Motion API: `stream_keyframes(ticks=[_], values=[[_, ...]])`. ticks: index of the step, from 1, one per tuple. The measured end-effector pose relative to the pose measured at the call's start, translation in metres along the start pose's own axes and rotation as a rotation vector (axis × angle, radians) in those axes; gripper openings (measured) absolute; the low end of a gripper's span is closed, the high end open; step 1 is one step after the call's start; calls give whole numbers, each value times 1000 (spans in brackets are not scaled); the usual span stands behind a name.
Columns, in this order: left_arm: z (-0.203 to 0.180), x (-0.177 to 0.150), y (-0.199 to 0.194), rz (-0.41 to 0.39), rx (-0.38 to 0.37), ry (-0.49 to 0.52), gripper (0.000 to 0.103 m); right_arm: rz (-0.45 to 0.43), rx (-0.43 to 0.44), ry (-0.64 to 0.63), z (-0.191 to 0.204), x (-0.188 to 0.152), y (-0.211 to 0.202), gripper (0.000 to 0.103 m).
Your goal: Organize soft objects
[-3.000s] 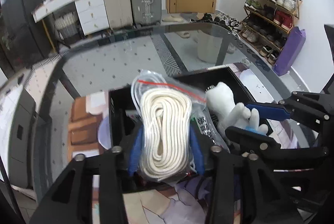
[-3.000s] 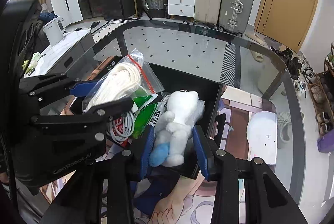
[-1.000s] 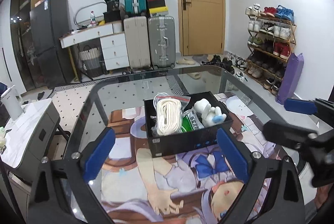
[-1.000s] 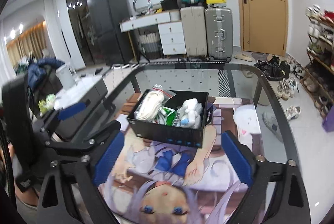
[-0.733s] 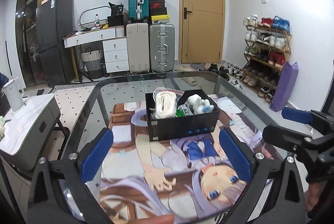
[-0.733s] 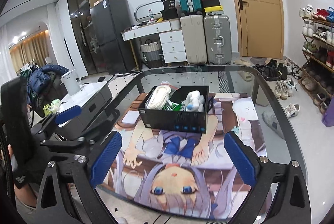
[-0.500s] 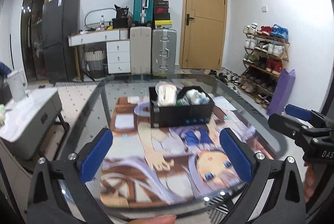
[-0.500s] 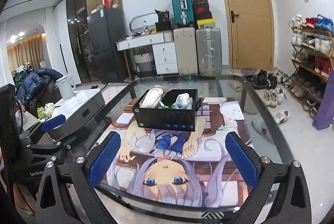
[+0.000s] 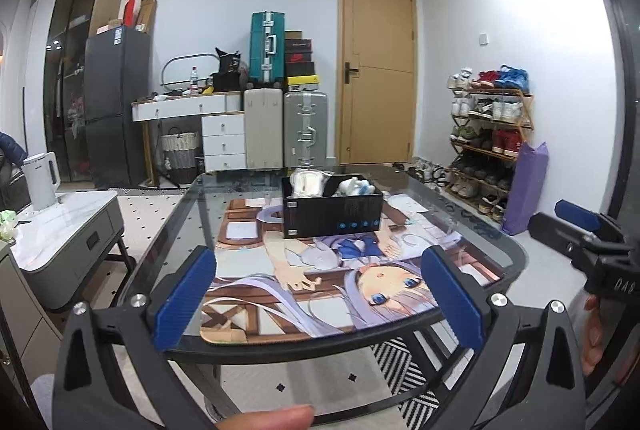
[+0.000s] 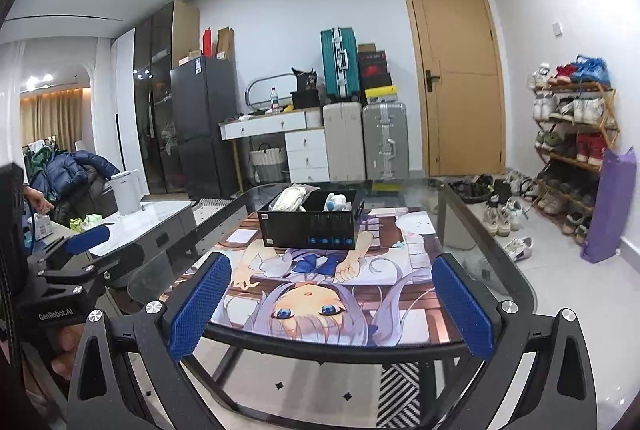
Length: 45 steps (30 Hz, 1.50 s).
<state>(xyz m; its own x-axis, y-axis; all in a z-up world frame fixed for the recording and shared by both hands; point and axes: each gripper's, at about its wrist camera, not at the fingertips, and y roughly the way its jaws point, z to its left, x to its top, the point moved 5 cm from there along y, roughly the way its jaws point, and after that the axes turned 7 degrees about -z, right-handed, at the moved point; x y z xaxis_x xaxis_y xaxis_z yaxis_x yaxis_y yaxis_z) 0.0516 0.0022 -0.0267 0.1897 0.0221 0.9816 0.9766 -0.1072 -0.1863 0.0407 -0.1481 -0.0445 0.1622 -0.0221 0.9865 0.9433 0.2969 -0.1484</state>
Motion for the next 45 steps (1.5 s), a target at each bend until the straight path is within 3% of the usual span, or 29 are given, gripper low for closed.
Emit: stream_keyframes(ticks=[8, 22, 45], values=[[-6, -1, -7, -30, 24, 26, 103, -49, 15, -38, 15, -1, -17, 102], [-4, -3, -7, -23, 61, 30, 103, -40, 16, -10, 10, 0, -9, 102], [-6, -1, -7, -26, 55, 32, 103, -24, 23, -24, 14, -3, -6, 102]])
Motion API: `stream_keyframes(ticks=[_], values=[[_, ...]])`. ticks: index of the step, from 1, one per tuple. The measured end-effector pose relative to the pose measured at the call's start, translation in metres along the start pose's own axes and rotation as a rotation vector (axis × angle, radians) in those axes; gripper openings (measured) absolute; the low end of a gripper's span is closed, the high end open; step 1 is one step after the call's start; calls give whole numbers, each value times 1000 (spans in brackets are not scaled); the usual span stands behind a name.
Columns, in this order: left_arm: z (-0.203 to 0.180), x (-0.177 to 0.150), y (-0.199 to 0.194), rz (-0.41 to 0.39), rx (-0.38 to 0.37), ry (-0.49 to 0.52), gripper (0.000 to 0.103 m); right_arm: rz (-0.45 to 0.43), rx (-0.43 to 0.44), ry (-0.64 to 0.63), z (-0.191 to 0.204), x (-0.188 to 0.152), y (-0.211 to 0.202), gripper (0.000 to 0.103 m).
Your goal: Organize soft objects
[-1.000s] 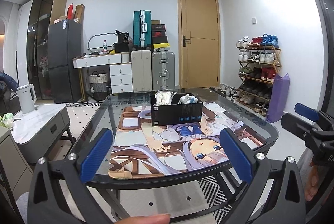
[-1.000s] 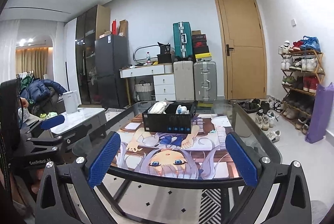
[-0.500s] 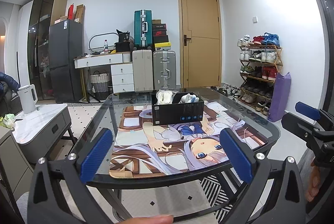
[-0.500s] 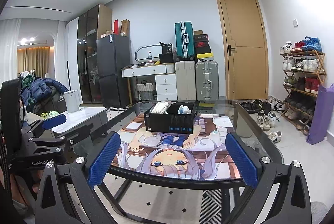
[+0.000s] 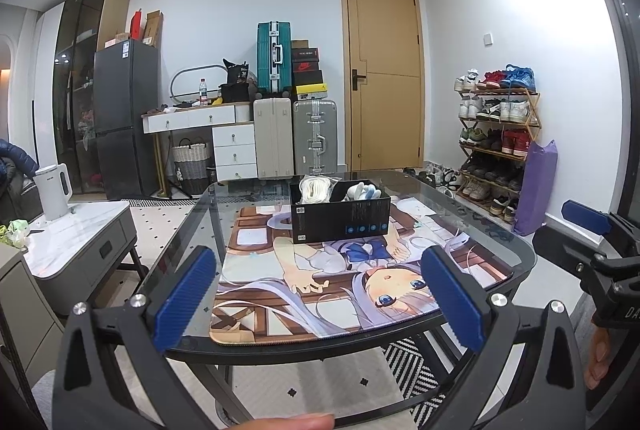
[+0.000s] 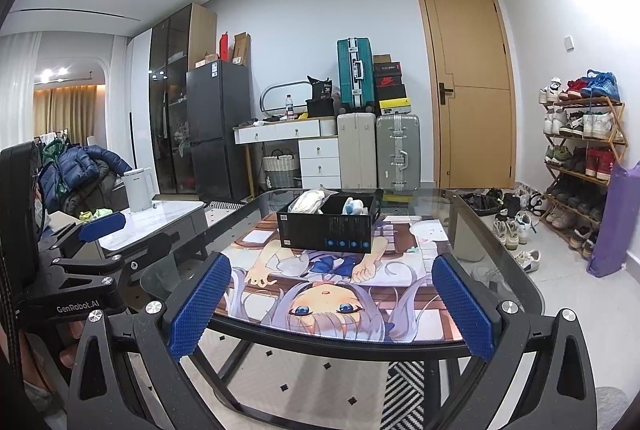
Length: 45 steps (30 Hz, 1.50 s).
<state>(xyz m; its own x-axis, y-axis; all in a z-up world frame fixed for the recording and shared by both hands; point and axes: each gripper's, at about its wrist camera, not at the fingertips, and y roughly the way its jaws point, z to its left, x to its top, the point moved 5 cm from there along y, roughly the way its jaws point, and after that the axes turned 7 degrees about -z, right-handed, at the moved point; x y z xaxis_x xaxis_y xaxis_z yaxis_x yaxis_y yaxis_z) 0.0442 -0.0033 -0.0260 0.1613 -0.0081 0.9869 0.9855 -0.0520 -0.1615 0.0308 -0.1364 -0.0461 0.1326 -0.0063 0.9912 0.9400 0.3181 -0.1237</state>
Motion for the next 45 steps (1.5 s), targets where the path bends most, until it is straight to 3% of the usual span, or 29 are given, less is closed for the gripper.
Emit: stream_keyframes(ticks=[45], values=[[7, -3, 4, 6, -1, 6, 103, 8, 2, 2, -2, -2, 0, 102]])
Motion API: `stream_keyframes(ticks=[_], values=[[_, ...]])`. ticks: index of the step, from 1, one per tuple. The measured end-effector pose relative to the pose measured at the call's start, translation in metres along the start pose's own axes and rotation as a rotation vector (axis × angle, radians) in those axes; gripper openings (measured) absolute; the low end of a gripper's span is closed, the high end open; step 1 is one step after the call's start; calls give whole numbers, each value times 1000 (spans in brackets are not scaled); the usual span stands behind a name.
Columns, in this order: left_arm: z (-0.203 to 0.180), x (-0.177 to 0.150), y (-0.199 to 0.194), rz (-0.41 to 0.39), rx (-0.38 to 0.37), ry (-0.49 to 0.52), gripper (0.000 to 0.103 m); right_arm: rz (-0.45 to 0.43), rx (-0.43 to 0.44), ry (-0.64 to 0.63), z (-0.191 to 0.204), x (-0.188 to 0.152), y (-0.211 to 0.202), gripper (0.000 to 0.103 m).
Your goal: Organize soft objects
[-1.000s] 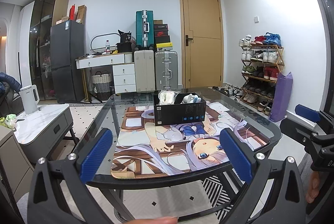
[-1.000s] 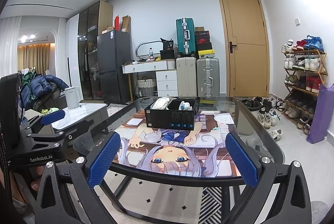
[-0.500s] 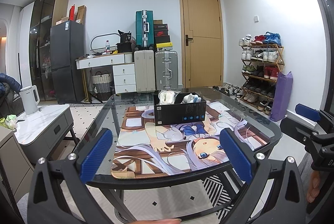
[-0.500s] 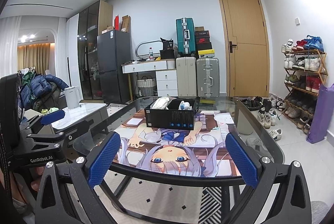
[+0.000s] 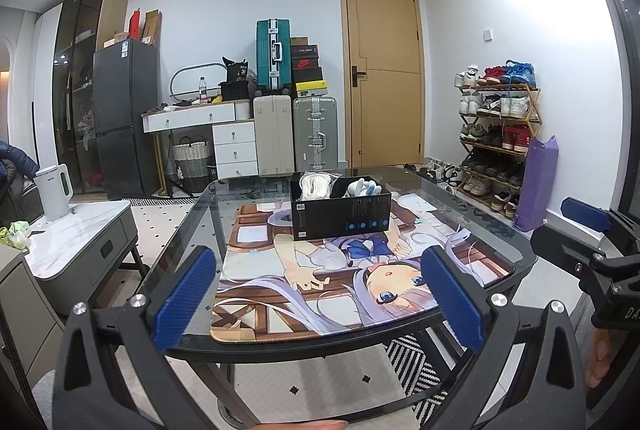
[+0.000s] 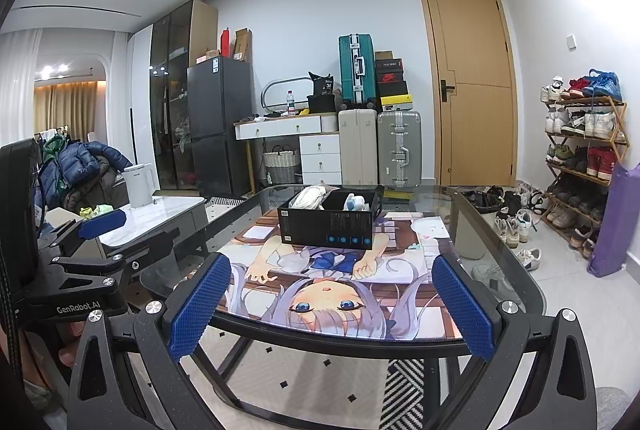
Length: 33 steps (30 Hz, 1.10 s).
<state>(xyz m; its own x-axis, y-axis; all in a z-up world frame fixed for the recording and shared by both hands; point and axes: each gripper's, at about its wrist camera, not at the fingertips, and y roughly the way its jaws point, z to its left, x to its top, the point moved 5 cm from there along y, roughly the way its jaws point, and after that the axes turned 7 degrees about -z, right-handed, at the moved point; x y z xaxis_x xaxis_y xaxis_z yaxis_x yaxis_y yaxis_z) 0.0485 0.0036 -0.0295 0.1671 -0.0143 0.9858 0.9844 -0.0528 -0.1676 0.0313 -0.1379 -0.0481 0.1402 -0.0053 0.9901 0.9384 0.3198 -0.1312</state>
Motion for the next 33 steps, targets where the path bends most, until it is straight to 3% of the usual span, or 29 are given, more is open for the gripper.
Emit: stream_keyframes(ticks=[33], values=[[4, -2, -1, -2, -9, 10, 103, 1, 1, -2, 0, 1, 0, 102]])
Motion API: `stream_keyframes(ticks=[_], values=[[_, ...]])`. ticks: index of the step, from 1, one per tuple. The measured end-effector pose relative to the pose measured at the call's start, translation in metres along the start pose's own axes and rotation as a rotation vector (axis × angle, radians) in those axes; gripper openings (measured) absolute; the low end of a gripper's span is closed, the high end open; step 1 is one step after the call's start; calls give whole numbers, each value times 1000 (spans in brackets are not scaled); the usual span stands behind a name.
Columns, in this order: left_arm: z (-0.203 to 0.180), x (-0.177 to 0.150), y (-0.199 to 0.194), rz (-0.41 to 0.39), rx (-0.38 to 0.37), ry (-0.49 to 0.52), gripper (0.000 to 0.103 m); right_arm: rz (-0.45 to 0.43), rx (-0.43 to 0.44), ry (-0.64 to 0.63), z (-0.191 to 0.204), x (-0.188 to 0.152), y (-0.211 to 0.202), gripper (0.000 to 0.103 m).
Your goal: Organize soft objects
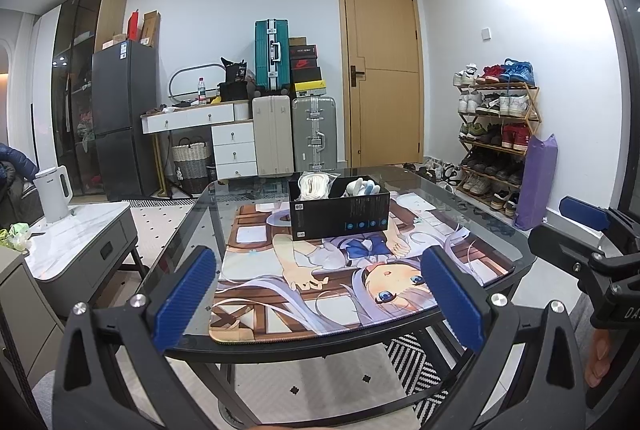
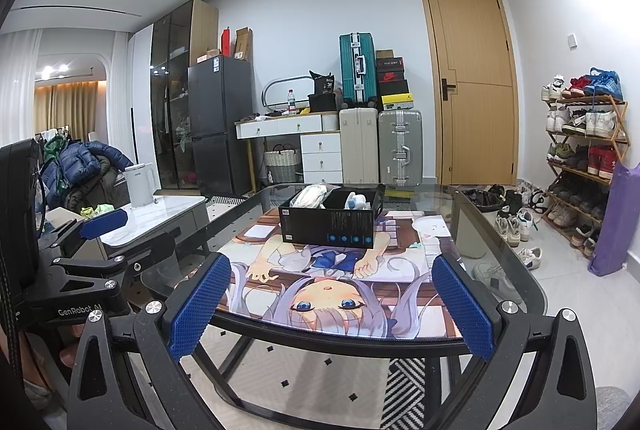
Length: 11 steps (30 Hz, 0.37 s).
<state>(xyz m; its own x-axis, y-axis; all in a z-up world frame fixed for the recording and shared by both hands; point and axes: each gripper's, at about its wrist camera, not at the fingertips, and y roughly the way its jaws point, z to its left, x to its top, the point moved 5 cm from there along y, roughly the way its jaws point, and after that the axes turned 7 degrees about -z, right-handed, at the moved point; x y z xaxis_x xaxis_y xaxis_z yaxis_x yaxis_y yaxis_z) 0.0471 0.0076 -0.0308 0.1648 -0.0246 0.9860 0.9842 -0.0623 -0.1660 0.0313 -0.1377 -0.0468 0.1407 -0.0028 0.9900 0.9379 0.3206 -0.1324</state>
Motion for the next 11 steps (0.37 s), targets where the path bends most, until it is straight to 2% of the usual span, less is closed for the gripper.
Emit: stream_keyframes(ticks=[11], values=[[0, 1, -1, -1, 4, 3, 103, 1, 0, 0, 0, 1, 0, 102]])
